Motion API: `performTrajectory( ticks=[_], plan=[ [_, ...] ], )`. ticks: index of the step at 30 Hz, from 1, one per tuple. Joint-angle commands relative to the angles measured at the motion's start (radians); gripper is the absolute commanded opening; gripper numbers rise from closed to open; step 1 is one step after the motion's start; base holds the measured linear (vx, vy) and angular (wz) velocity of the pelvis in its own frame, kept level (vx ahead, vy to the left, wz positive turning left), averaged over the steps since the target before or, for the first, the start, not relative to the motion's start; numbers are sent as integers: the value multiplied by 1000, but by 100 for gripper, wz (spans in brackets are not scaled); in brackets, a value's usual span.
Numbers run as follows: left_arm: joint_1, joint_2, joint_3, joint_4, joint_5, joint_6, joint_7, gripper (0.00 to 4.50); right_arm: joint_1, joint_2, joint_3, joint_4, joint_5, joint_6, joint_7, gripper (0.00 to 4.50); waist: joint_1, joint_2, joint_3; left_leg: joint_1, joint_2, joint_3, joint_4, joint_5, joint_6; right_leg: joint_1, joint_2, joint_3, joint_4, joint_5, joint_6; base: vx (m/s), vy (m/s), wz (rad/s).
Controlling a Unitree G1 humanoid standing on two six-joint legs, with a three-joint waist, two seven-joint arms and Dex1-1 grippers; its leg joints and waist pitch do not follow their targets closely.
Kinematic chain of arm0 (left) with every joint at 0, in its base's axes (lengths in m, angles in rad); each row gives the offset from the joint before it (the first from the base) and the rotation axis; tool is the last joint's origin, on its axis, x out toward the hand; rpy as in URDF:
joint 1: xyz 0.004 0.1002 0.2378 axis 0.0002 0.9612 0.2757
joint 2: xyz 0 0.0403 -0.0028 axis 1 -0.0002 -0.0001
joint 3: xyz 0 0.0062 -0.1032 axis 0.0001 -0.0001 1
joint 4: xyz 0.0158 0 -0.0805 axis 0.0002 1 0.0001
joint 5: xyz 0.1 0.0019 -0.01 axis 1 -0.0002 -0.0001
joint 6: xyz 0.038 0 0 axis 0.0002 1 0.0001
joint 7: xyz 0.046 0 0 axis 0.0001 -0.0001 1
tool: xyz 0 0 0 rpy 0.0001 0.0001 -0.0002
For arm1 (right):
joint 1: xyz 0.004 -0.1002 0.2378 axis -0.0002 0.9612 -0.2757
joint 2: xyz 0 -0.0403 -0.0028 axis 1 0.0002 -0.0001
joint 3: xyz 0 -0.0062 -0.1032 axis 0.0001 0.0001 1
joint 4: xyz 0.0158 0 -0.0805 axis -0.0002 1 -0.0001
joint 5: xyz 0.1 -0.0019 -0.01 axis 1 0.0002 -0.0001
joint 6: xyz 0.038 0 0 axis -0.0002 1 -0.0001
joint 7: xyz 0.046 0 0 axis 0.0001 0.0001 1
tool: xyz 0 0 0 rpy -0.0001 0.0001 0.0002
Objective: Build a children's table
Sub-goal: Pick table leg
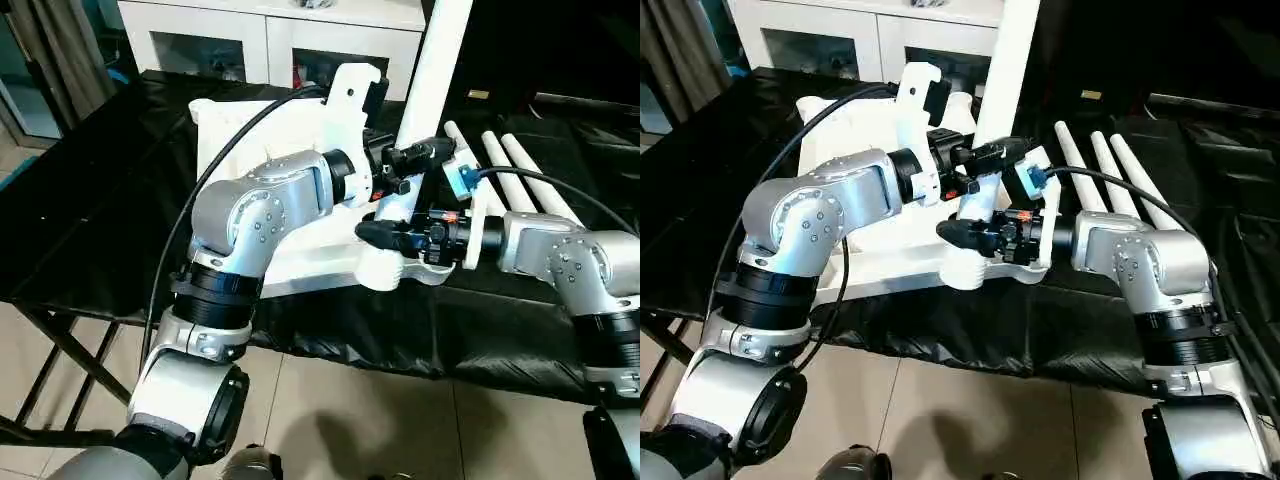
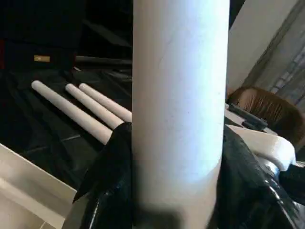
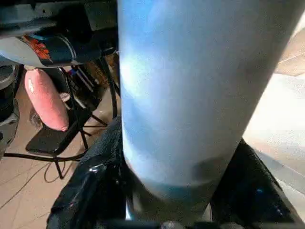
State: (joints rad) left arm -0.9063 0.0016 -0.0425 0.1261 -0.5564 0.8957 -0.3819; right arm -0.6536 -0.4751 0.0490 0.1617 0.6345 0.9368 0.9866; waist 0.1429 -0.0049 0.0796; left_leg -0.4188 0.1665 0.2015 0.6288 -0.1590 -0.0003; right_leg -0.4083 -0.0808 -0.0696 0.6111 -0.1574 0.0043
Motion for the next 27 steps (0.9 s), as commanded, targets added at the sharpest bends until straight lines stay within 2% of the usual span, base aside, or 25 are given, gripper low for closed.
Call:
performTrajectory(
  ticks=[1, 6, 7, 9, 11, 12, 13, 14, 15, 16, 18, 20, 22, 23, 24, 25, 26, 27],
  plan=[
    [-17, -8, -19, -21, -17, 15, -27, 187, 16, -9, 19, -16, -7, 1, 12, 190, 0, -12, -92, 44, 67, -40, -80, -236, -49, 42, -84, 44, -77, -309, -168, 0, 0, 0],
    [-15, 5, -43, -35, 10, 9, -27, 187, 26, -5, 12, -27, -6, -2, 6, 190, -1, -11, -92, 45, 67, -41, -81, -240, -48, 41, -84, 43, -78, -314, -167, 0, 0, 0],
    [-10, -2, -37, -41, 4, -2, -32, 243, 38, 9, -5, -37, -3, -14, -16, 190, -1, -10, -91, 45, 67, -41, -81, -242, -49, 41, -84, 43, -78, -315, -167, 0, 0, 0],
    [-7, -11, -28, -45, -5, -6, -33, 257, 47, 20, -20, -44, -2, -22, -36, 190, -1, -10, -92, 44, 67, -42, -81, -244, -52, 41, -84, 43, -78, -312, -170, 0, 0, 0],
    [-4, -46, 23, -43, -31, -52, -18, 285, 66, 54, -57, -58, -5, -60, -93, 190, -1, -9, -91, 45, 68, -41, -82, -248, -53, 40, -86, 43, -81, -316, -173, 0, 0, 0],
    [-3, -59, 46, -41, -35, -84, -8, 285, 74, 68, -73, -62, -5, -66, -122, 190, -1, -2, -90, 45, 68, -42, -82, -261, -56, 38, -87, 43, -83, -318, -176, 0, 0, 0],
    [-2, -74, 73, -41, -45, -108, 5, 292, 84, 82, -87, -71, -12, -89, -148, 190, -4, -7, -90, 42, 67, -43, -83, -265, -56, 41, -86, 42, -83, -319, -177, 0, 0, 0],
    [0, -85, 96, -41, -39, -152, 26, 292, 97, 107, -114, -78, -20, -127, -193, 190, -2, -3, -92, 44, 68, -43, -84, -268, -59, 41, -87, 41, -84, -320, -175, 0, 0, 0],
    [12, -96, 99, -54, 7, -266, 49, 292, 111, 138, -154, -83, -20, -151, -251, 190, -3, -4, -90, 44, 70, -45, -86, -277, -60, 37, -89, 43, -90, -324, -170, 0, 0, 0],
    [13, -96, 98, -56, 11, -271, 54, 292, 113, 140, -156, -84, -21, -155, -255, 190, -5, -5, -94, 46, 69, -46, -86, -283, -64, 41, -87, 40, -85, -320, -169, 0, 0, 0],
    [19, -97, 96, -67, 31, -289, 78, 292, 122, 149, -169, -92, -29, -182, -277, 190, -5, -6, -92, 46, 71, -45, -88, -281, -65, 40, -84, 41, -83, -311, -162, 0, 0, 0],
    [54, -85, 91, -125, 92, -334, 147, 292, 185, 192, -209, -170, -98, -333, -375, 190, -7, -9, -89, 47, 69, -44, -89, -300, -70, 35, -86, 42, -86, -355, -136, 0, 0, 0],
    [80, -66, 79, -156, 112, -352, 135, 292, 204, 197, -211, -197, -123, -344, -413, 190, -7, -7, -88, 45, 70, -47, -93, -284, -69, 35, -85, 43, -89, -369, -111, 0, 0, 0],
    [136, -14, 45, -210, 152, -367, 99, 292, 237, 203, -198, -236, -186, -391, -474, 190, -9, -1, -90, 45, 68, -46, -93, -276, -69, 34, -81, 43, -87, -364, -106, 0, 0, 0],
    [163, 11, 30, -230, 175, -376, 80, 292, 252, 207, -189, -252, -221, -425, -503, 190, -13, -5, -89, 43, 67, -44, -95, -271, -72, 32, -79, 44, -88, -364, -93, 0, 0, 0],
    [209, 43, 24, -249, 208, -386, 80, 292, 268, 199, -177, -278, -225, -376, -519, 190, -13, -2, -90, 43, 67, -46, -95, -271, -76, 32, -81, 44, -85, -366, -91, 0, 0, 0],
    [289, 89, 23, -270, 273, -424, 103, 292, 293, 195, -172, -318, -223, -302, -549, 190, -23, 0, -87, 45, 65, -44, -98, -288, -74, 31, -72, 45, -87, -370, -87, 0, 0, 0],
    [289, 89, 23, -270, 273, -424, 103, 292, 293, 195, -172, -318, -223, -302, -549, 190, -25, 1, -87, 45, 64, -45, -98, -295, -74, 31, -72, 45, -89, -379, -82, 0, 0, 0]
  ],
)
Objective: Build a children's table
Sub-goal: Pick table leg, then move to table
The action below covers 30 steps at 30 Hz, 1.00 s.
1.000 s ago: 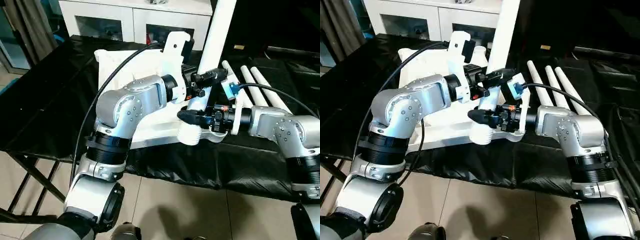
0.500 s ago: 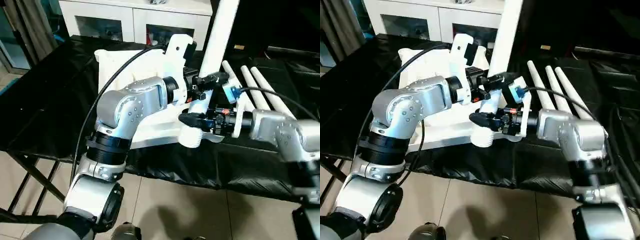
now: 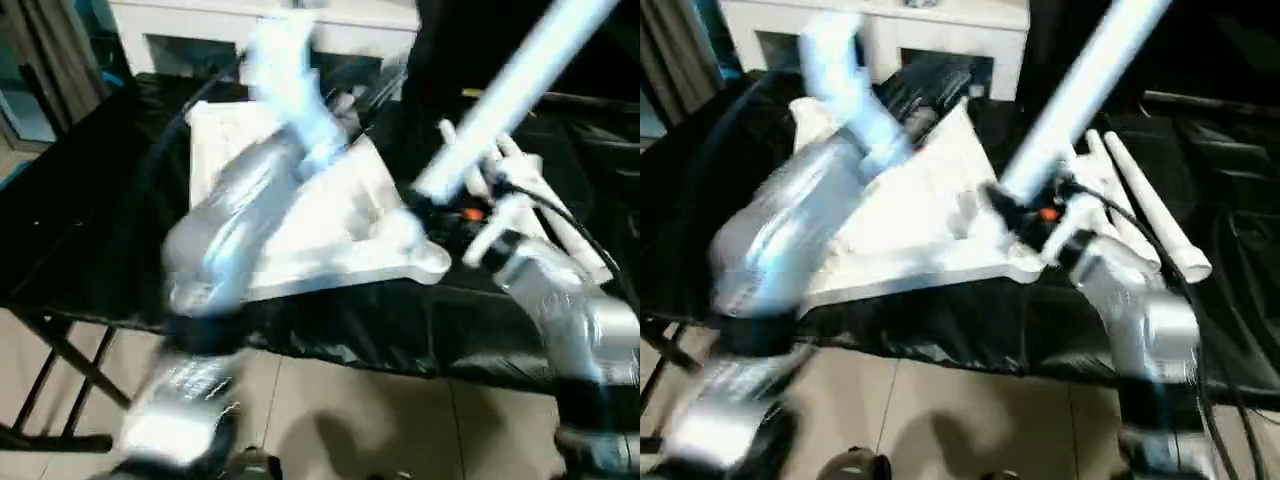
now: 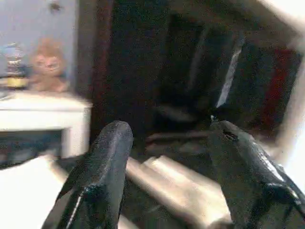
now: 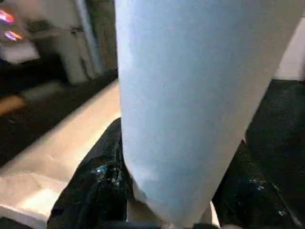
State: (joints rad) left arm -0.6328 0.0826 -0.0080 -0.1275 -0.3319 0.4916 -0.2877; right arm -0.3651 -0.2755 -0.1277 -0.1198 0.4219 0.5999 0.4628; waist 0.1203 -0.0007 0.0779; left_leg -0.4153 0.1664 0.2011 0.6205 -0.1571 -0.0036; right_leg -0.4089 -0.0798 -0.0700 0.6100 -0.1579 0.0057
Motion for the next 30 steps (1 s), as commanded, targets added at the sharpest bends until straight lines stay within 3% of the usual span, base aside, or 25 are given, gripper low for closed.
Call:
performTrajectory(
  ticks=[1, 7, 8, 9, 10, 11, 12, 13, 14, 15, 16, 17, 18, 19, 20, 21, 22, 23, 24, 25, 26, 27, 28, 29, 30],
  plan=[
    [77, 31, 0, -23, 81, -26, 41, 292, 25, 15, -9, -60, -19, 39, -70, 190, -7, -4, -86, 41, 64, -43, -90, -303, -71, 33, -73, 46, -88, -383, -82, 0, 0, 0],
    [393, 126, 13, -37, 315, -174, 204, 292, 163, 43, 56, -127, -162, -61, -191, 190, -31, -9, -77, 43, 66, -49, -98, -368, -89, 19, -68, 45, -103, -483, -31, 0, 0, 0],
    [422, 124, 14, -45, 338, -181, 231, 292, 170, 41, 67, -118, -187, -78, -204, 190, -43, -5, -76, 53, 72, -60, -102, -421, -120, 15, -49, 35, -104, -496, -19, 0, 0, 0],
    [445, 126, 9, -58, 352, -183, 248, 292, 173, 48, 67, -109, -209, -93, -228, 190, -53, 7, -76, 71, 95, -82, -113, -486, -148, 11, -24, 20, -106, -452, -16, 0, 0, 0],
    [460, 119, 8, -70, 357, -179, 263, 292, 171, 58, 61, -100, -212, -94, -241, 190, -49, 0, -66, 12, 85, -133, -148, -551, -131, 49, -39, -17, -59, -401, -51, -41, -36, 32],
    [469, 112, 6, -83, 358, -176, 270, 292, 165, 63, 56, -92, -225, -99, -263, 190, -60, 18, -77, 24, 131, -197, -186, -682, -120, 48, -20, -20, -6, -278, -71, -41, -36, 32],
    [477, 103, 2, -95, 363, -167, 278, 292, 159, 65, 55, -88, -237, -95, -287, 190, -73, 39, -73, 42, 147, -260, -210, -750, -124, 25, 3, -25, 64, -219, -104, -35, -84, 63],
    [479, 101, 1, -98, 364, -162, 280, 292, 156, 66, 53, -86, -236, -90, -293, 190, -77, 37, -67, 39, 145, -274, -221, -774, -120, 20, 17, -22, 92, -226, -105, -20, -150, 68],
    [480, 100, -4, -101, 370, -162, 282, 292, 151, 69, 49, -82, -235, -80, -305, 190, -73, 34, -62, 25, 119, -283, -218, -794, -99, 18, 28, -6, 126, -237, -114, -20, -150, 68],
    [485, 85, 1, -105, 364, -173, 293, 292, 143, 71, 63, -81, -258, -74, -331, 190, -79, 16, -74, 69, 172, -243, -197, -710, -64, 4, 0, 24, 113, -205, -104, -25, -226, 46],
    [485, 81, 6, -108, 358, -156, 296, 292, 146, 72, 72, -85, -271, -89, -336, 190, -70, 14, -71, 57, 156, -225, -199, -677, -52, 16, 0, 32, 97, -204, -118, -47, -299, 15],
    [485, 81, 6, -108, 358, -156, 296, 292, 146, 72, 72, -85, -271, -89, -336, 190, -70, -19, -71, 43, 95, -185, -165, -591, -5, 22, -25, 55, 9, -218, -225, -47, -299, 15],
    [486, 77, 12, -103, 371, -142, 311, 292, 159, 84, 84, -95, -282, -109, -343, 190, -31, -62, -64, 17, -54, -58, 102, -368, 21, 21, -102, 75, -139, -460, -342, -39, -282, 7],
    [485, 76, 13, -103, 369, -144, 311, 292, 160, 86, 84, -95, -283, -110, -344, 190, -12, -78, -75, -12, -53, -49, 149, -275, 54, 56, -108, 105, -133, -524, -321, -21, -241, -4],
    [485, 65, 21, -101, 344, -160, 296, 292, 171, 111, 84, -94, -291, -137, -362, 190, 2, -78, -59, -66, -48, -67, 138, -148, 42, 97, -114, 125, -102, -520, -154, -21, -241, -4],
    [486, 76, 9, -101, 346, -175, 277, 292, 175, 127, 82, -88, -289, -156, -367, 190, 14, -79, -65, -36, -39, -78, 87, -133, 23, 88, -117, 140, -97, -543, 45, -45, -212, -6],
    [489, 86, -2, -103, 352, -187, 263, 292, 177, 138, 80, -85, -289, -172, -371, 190, 10, -77, -69, -27, -32, -88, 60, -131, 25, 102, -120, 134, -90, -531, 106, -67, -155, 1],
    [493, 93, -10, -105, 347, -202, 246, 292, 179, 144, 82, -77, -302, -200, -383, 190, 13, -60, -83, -7, -10, -104, 7, -129, 44, 111, -103, 119, -85, -421, 152, -67, -155, 1],
    [502, 91, -13, -116, 328, -205, 225, 292, 180, 145, 94, -43, -360, -237, -438, 190, 4, -49, -82, 31, 20, -116, -28, -141, 67, 75, -56, 80, -83, -342, 169, -77, -118, 10],
    [502, 91, -13, -117, 327, -205, 225, 292, 180, 145, 96, -40, -364, -238, -443, 190, -2, -32, -85, 62, 47, -122, -46, -200, 55, 70, -51, 59, -86, -376, 146, -68, -77, 10],
    [508, 91, -15, -127, 322, -199, 216, 292, 186, 145, 92, -25, -351, -206, -442, 190, -14, -22, -70, 78, 82, -126, -66, -310, 35, 69, -62, 48, -99, -456, 92, -68, -77, 10],
    [508, 91, -15, -127, 323, -199, 216, 292, 186, 146, 92, -25, -348, -203, -440, 190, -20, -16, -61, 110, 102, -124, -85, -476, 1, 77, -70, 29, -114, -579, 34, 0, 0, 0],
    [511, 93, -17, -132, 322, -193, 211, 292, 194, 148, 79, -30, -290, -166, -394, 190, -22, -14, -52, 130, 108, -122, -91, -563, -18, 73, -71, 21, -124, -636, 10, 0, 0, 0],
    [515, 97, -16, -136, 326, -191, 208, 292, 213, 139, 91, -44, -247, -160, -329, 190, -31, -6, -29, 164, 121, -119, -105, -758, -45, 72, -53, -23, -131, -740, -4, 0, 0, 0],
    [516, 96, -14, -137, 328, -190, 208, 292, 219, 134, 100, -46, -245, -166, -315, 190, 6, 12, -28, 65, 195, -109, -230, -940, -55, 177, -13, -35, 145, -519, -24, 0, 0, 0]
  ],
)
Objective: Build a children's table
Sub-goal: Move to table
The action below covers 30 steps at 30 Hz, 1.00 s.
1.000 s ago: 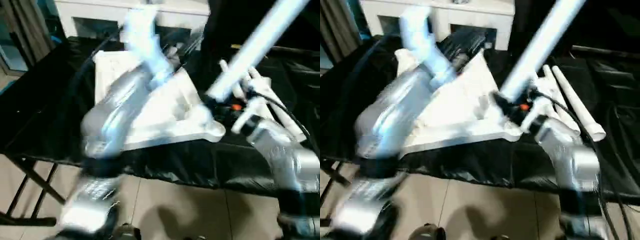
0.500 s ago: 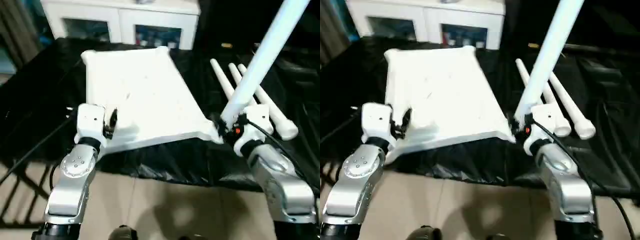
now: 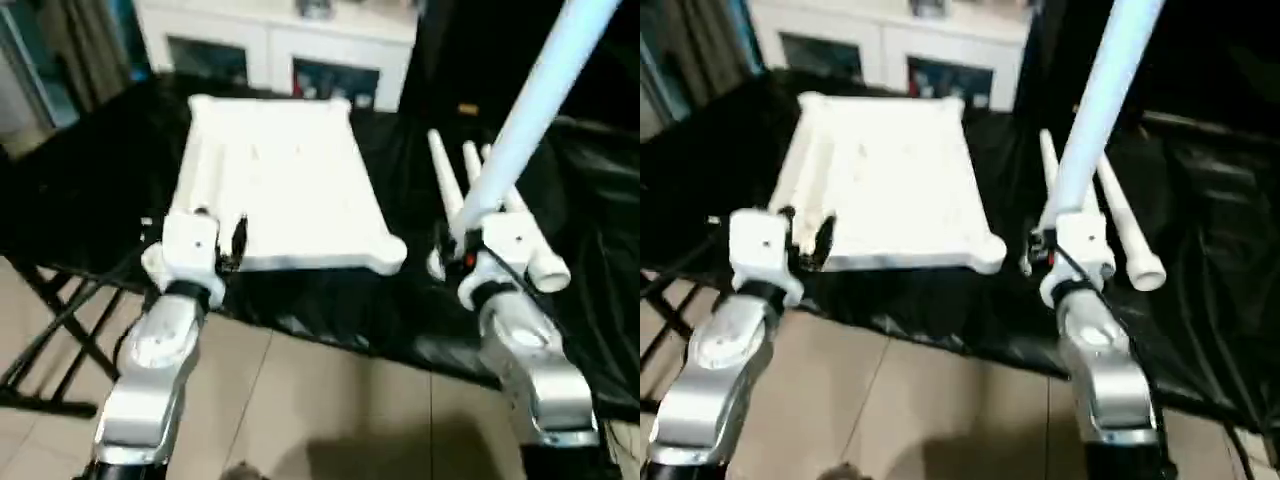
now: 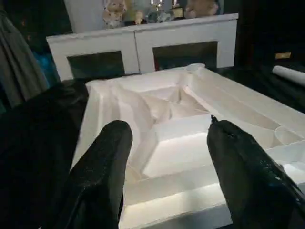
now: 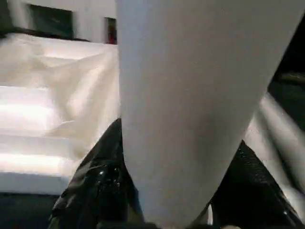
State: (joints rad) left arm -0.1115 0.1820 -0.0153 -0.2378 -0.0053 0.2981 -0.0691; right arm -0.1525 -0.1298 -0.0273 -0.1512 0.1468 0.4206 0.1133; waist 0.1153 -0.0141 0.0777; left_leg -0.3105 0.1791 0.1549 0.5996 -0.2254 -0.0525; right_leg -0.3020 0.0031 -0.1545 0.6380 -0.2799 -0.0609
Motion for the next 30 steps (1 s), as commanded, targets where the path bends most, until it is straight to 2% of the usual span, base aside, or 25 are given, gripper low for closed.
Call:
performTrajectory(
  ticks=[1, 2, 3, 4, 5, 6, 8, 9, 10, 11, 12, 13, 15, 17, 18, 19, 21, 22, 23, 24, 25, 26, 27, 29, 30],
  plan=[
    [-5, -2, -7, -26, 2, 4, -12, 292, 7, -11, 0, -16, 31, 13, 37, 190, 54, 8, -18, -81, 177, -30, -224, -906, -5, 73, -72, 58, 174, -295, 33, 42, -71, 0],
    [-1, 8, -9, -27, 6, 4, -26, 292, 18, -6, 4, -26, 58, 23, 66, 190, 68, -20, -38, -33, 132, 38, -151, -766, 38, 60, -92, 149, 164, -402, 26, 42, -71, 0],
    [1, 11, -9, -27, 5, 5, -29, 292, 22, 2, -1, -28, 69, 23, 79, 190, 63, -93, -17, 57, -4, 45, 125, -405, 33, -55, -158, 249, -163, -1017, 86, 179, -121, -8],
    [1, 11, -9, -27, 5, 5, -29, 292, 22, 3, 0, -27, 68, 23, 80, 190, 75, -54, -21, -46, -32, -14, 171, -216, 100, 40, -247, 327, -185, -1040, 39, 240, -79, -2],
    [1, 12, -7, -26, 4, 4, -30, 292, 23, 5, 2, -25, 64, 24, 79, 190, 122, -47, -40, -127, -43, -66, 178, -115, 90, 123, -223, 352, -141, -799, 66, 240, -79, -2],
    [1, 14, -6, -26, 3, 3, -32, 292, 24, 6, 4, -22, 60, 19, 78, 190, 134, -55, -36, -120, -52, -70, 148, -76, 90, 119, -161, 325, -128, -501, 48, 159, -28, 23],
    [3, 22, -7, -24, 4, 0, -40, 292, 24, 12, 11, -8, 46, -9, 67, 190, 137, -22, -68, -77, -37, -65, 56, 9, 107, 119, -78, 285, -110, -44, 21, 154, -7, 43],
    [5, 27, -10, -24, 8, -1, -44, 292, 24, 13, 15, -7, 41, -14, 63, 190, 113, 32, -114, -6, 25, -106, -19, 136, 161, 100, -36, 186, -36, 138, 116, 205, 52, 23],
    [7, 31, -13, -24, 8, -2, -49, 292, 24, 13, 17, -7, 40, -16, 63, 190, 74, 34, -117, 74, 92, -200, -26, 214, 308, -7, -8, 128, 77, 114, 169, 231, 43, -3],
    [9, 32, -14, -24, 6, -3, -53, 292, 24, 11, 19, -10, 38, -12, 60, 190, 37, 16, -145, 197, 183, -283, 4, 501, 474, -135, -66, 113, 145, -149, 185, 231, 43, -3],
    [10, 31, -15, -25, 4, -2, -54, 292, 24, 8, 18, -14, 40, -6, 61, 190, 34, 22, -135, 144, 139, -245, 5, 677, 476, -159, -77, 112, 163, -87, 189, 188, 31, -4],
    [9, 35, -17, -24, 5, -3, -57, 292, 24, 7, 16, -17, 42, -9, 64, 190, 32, 20, -118, 64, 61, -146, -20, 602, 401, -155, -50, 90, 173, 34, 187, 130, 38, -3],
    [8, 36, -21, -24, 4, -1, -68, 292, 24, 7, 7, -22, 47, -10, 67, 190, 5, -11, -94, 23, 14, -97, -57, 323, 424, -148, -61, 103, 85, 164, 113, 121, 16, -3],
    [8, 36, -25, -22, 0, -5, -79, 292, 26, 3, 5, -31, 50, -10, 73, 190, -11, -46, -76, 0, -46, -43, -61, 47, 361, -94, -82, 134, -34, 182, 58, 93, -62, 1],
    [7, 37, -29, -21, -11, -3, -96, 292, 31, 5, 0, -47, 57, -16, 76, 190, 17, -66, -73, 26, -104, -7, 91, -247, 134, -9, -198, 335, -165, -457, -148, 111, -63, -15],
    [7, 37, -29, -21, -11, -3, -96, 292, 31, 5, 0, -47, 57, -16, 76, 190, 26, -82, -63, -9, -87, -29, 113, -233, 75, 24, -204, 368, -173, -563, -209, 124, -37, -40],
    [12, 40, -44, -23, -21, -2, -119, 292, 39, -2, -8, -75, 59, 4, 70, 190, 43, -52, -60, -29, -80, -67, 120, -156, -62, 45, -124, 424, -148, -389, -273, 109, -27, -39],
    [14, 42, -52, -22, -19, -7, -125, 292, 43, -4, -14, -83, 62, 8, 71, 190, 41, -45, -54, -20, -75, -70, 101, -155, -74, 30, -93, 427, -152, -356, -247, 91, 26, -39],
    [15, 43, -58, -20, -17, -8, -125, 292, 46, -5, -20, -90, 72, 17, 75, 190, 22, -26, -65, -51, -57, -88, -9, -66, -41, 37, -43, 335, -105, -206, -153, 91, 26, -39],
    [15, 43, -62, -18, -15, -9, -124, 292, 49, -5, -25, -95, 80, 24, 78, 190, -44, 7, -73, 39, 18, -149, -82, -4, 15, -78, -5, 236, -10, -94, -56, 138, 42, -20],
    [9, 40, -77, -13, -22, -6, -141, 292, 52, -23, -19, -99, 56, 18, 71, 190, -56, 30, -95, 116, 42, -172, -68, 37, 80, -149, -31, 189, 41, -70, -40, 140, 28, 11],
    [3, 44, -91, -8, -20, -12, -156, 292, 51, -27, -20, -100, 58, 25, 69, 190, -75, 9, -92, 113, 63, -179, -52, 188, 224, -159, -72, 161, 42, 31, 0, 140, 28, 11],
    [-4, 49, -105, -3, -18, -21, -171, 292, 49, -32, -22, -100, 61, 34, 69, 190, -74, -14, -90, 71, 9, -135, 2, 370, 282, -135, -110, 172, -16, 200, -23, 99, 25, 11],
    [-18, 53, -120, 9, -30, -20, -208, 292, 40, -36, -31, -90, 70, 41, 77, 190, -62, -40, -106, -18, -70, -88, 39, 494, 222, -33, -135, 221, -19, 455, -102, 0, 0, 0],
    [-32, 57, -130, 26, -42, -15, -238, 292, 31, -38, -37, -83, 80, 55, 81, 190, -55, -47, -119, -34, -59, -89, 44, 539, 174, -10, -136, 231, 0, 640, -146, 0, 0, 0]
  ],
)
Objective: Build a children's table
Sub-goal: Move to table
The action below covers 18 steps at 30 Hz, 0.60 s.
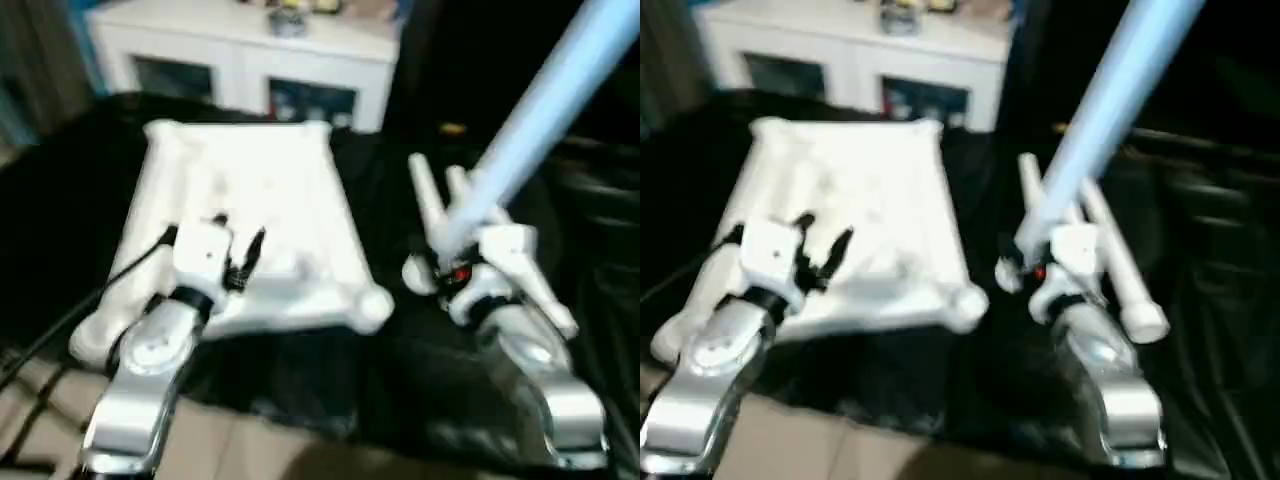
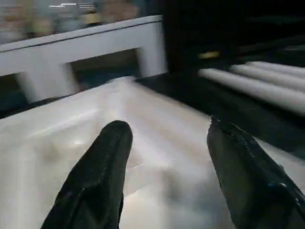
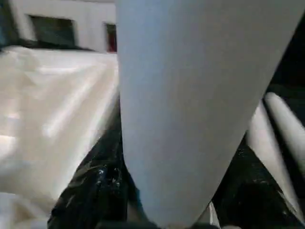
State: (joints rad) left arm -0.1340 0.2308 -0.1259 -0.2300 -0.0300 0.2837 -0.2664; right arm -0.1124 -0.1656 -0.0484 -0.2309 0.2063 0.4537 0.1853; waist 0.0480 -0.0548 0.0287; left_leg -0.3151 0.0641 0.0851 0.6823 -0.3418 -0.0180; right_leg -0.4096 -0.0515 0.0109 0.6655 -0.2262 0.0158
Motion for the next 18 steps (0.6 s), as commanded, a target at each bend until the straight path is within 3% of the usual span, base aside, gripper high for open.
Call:
performTrajectory(
  ticks=[1, 2, 3, 4, 5, 6, 8, 9, 11, 12, 15, 18],
  plan=[
    [-25, 10, -26, 37, -33, 5, -72, 292, -18, -5, -20, 5, 33, 36, 18, 190, 9, -7, -66, -39, 58, -18, -44, 648, 121, 103, -76, 64, -26, 636, -240, 0, 0, 0],
    [-49, 13, -34, 68, -55, 11, -118, 292, -32, -12, -23, 16, 56, 56, 44, 190, -1, 8, -54, -41, 68, -19, -59, 576, 82, 99, -67, 51, -36, 586, -269, 0, 0, 0],
    [-73, 20, -44, 98, -72, 12, -166, 292, -44, -20, -24, 25, 79, 75, 71, 190, -12, 10, -47, -27, 83, -20, -75, 470, 57, 91, -64, 38, -50, 416, -289, 0, 0, 0],
    [-92, 27, -54, 123, -84, 10, -206, 292, -53, -27, -26, 31, 97, 95, 94, 190, -16, 9, -43, -23, 81, -19, -81, 414, 56, 91, -64, 37, -57, 330, -291, 0, 0, 0],
    [-113, 42, -73, 154, -83, 4, -253, 292, -65, -36, -29, 41, 112, 106, 119, 189, -21, 16, -40, -15, 94, -24, -93, 322, 61, 88, -72, 34, -67, 187, -295, 0, 0, 0],
    [-124, 50, -83, 171, -82, 0, -277, 292, -72, -39, -30, 47, 119, 112, 129, 189, -21, 19, -38, -7, 101, -21, -97, 264, 67, 82, -76, 33, -79, 112, -294, -54, -17, 4],
    [-153, 89, -121, 214, -82, -8, -378, 292, -96, -68, -22, 69, 124, 136, 159, 189, -22, 29, -29, -4, 113, -18, -105, 189, 74, 75, -82, 33, -87, 26, -299, -53, -15, 9],
    [-171, 122, -146, 239, -84, -6, -458, 292, -113, -91, -16, 80, 128, 150, 184, 189, -22, 29, -29, -1, 116, -12, -107, 155, 73, 74, -85, 32, -91, -16, -299, -53, -19, 11],
    [-191, 157, -168, 263, -86, 6, -532, 292, -130, -116, -10, 85, 140, 174, 213, 189, -19, 28, -29, 1, 116, -1, -106, 155, 73, 70, -85, 29, -91, -21, -303, 0, 0, 0],
    [-206, 183, -185, 283, -78, 4, -574, 292, -140, -126, -8, 86, 145, 182, 230, 189, -16, 30, -31, -3, 121, 6, -106, 152, 72, 73, -90, 28, -92, -21, -304, 0, 0, 0],
    [-234, 209, -202, 325, -68, -3, -620, 275, -153, -145, 7, 93, 139, 183, 262, 189, -13, 26, -31, -10, 125, 17, -110, 134, 58, 75, -90, 29, -92, -38, -300, 0, 0, 0],
    [-264, 214, -204, 382, -58, -21, -640, 257, -160, -169, 32, 100, 134, 183, 302, 189, -10, 29, -29, -12, 128, 26, -115, 90, 32, 73, -88, 26, -99, -84, -296, 0, 0, 0]
  ],
)
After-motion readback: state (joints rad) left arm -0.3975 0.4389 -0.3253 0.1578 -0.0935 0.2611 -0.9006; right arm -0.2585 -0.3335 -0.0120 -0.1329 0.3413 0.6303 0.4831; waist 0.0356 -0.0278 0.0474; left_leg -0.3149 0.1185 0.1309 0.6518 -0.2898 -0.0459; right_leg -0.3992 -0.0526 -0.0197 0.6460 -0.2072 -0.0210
